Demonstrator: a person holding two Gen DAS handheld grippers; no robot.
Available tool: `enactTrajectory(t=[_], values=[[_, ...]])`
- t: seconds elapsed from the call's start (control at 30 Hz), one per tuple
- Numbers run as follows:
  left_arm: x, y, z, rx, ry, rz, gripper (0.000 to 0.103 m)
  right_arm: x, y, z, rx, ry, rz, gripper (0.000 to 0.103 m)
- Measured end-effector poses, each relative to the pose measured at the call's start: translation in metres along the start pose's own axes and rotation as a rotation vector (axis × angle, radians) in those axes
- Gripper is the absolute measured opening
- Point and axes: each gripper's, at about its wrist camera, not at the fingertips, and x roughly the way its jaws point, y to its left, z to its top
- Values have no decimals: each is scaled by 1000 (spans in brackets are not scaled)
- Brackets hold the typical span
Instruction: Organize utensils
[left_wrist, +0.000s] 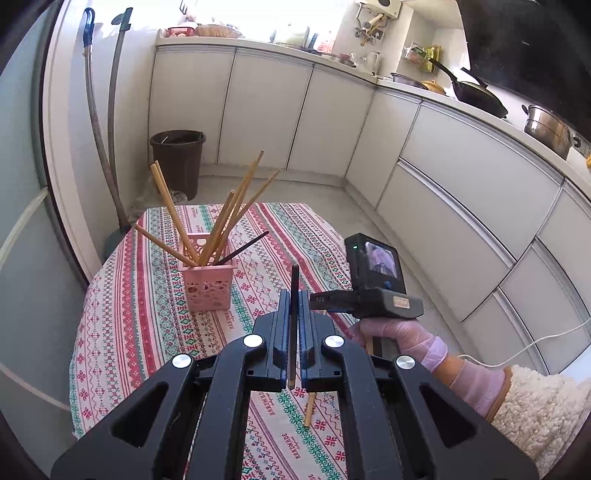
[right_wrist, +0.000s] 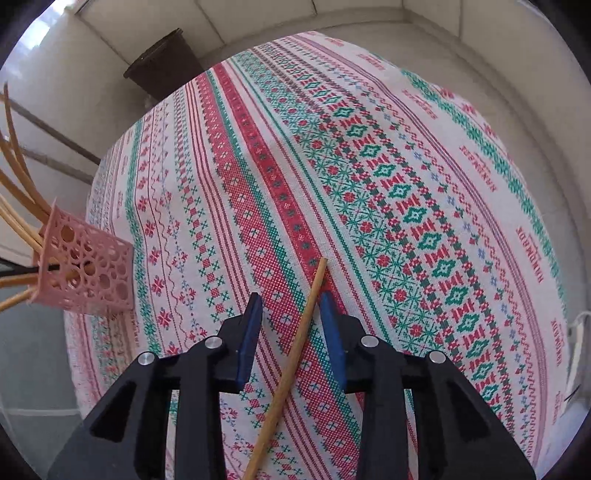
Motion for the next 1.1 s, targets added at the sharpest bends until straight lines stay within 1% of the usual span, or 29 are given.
enactTrajectory(t=[0.03, 0.07, 0.13, 0.23, 0.3, 0.47, 0.6, 0.7, 0.77, 0.87, 0.93, 1.0, 1.1], values=[[0, 0, 0, 0, -1, 1, 4, 1, 5, -1, -26, -9, -23, 17], [0, 0, 0, 1, -1, 2, 4, 3, 8, -2, -47, -15, -31, 9], [-1, -1, 0, 3, -4, 5, 4, 3, 8, -3, -58, -38, -23, 6], [-5, 1, 1, -5, -16, 7, 4, -4, 1, -7, -34, -60, 24, 5], [-9, 3, 3, -13, -28, 6, 4, -22, 0, -12, -33, -99, 66, 5], [-26, 4, 9, -30, -75, 3, 4, -102, 5, -34, -90, -232, 170, 5], [-38, 7, 15, -54, -108, 9, 4, -160, 9, -50, -137, -320, 227, 5], [-47, 9, 22, -72, -135, 17, 4, -193, 16, -55, -164, -394, 261, 5], [-54, 10, 29, -83, -156, 24, 4, -211, 18, -58, -168, -428, 281, 5], [-67, 13, 45, -98, -194, 39, 4, -239, 18, -54, -160, -463, 313, 5], [-76, 15, 59, -100, -219, 57, 4, -252, 22, -44, -159, -480, 334, 5], [-86, 17, 77, -89, -253, 86, 4, -269, 26, -34, -161, -504, 352, 5], [-97, 21, 104, -84, -295, 110, 4, -296, 33, -20, -173, -547, 369, 5]])
